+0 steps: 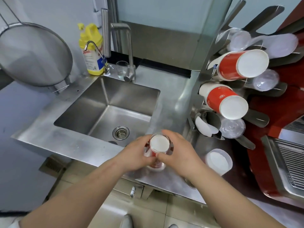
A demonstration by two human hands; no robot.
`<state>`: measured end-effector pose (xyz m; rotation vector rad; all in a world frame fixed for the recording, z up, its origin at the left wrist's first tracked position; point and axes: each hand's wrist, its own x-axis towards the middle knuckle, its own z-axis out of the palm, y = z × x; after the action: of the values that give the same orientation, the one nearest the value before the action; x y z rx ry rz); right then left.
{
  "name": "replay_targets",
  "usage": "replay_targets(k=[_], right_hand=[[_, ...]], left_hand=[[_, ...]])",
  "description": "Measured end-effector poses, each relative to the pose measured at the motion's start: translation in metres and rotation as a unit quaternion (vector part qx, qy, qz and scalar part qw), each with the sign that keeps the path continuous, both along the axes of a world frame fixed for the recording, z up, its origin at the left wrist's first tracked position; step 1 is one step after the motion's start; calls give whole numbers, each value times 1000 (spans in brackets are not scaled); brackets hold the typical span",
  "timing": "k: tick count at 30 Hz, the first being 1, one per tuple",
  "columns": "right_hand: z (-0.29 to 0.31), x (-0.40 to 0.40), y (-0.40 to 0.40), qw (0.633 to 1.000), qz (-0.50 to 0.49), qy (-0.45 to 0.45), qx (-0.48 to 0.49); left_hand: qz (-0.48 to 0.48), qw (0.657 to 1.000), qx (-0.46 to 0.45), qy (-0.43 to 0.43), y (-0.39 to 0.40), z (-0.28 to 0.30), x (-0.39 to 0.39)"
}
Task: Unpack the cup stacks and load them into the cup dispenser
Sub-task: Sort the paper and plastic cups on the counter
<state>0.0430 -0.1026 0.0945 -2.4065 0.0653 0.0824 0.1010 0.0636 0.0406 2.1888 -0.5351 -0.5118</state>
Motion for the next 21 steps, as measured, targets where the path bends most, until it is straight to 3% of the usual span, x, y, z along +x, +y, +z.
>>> replay_targets(k=[9,21], right_hand=[[30,2,3,998,-3,-39,-51],[117,16,41,986,11,-157,-54]], left_hand=[[-14,998,-59,-30,4,20,11],[1,980,-140,-141,41,106,27]])
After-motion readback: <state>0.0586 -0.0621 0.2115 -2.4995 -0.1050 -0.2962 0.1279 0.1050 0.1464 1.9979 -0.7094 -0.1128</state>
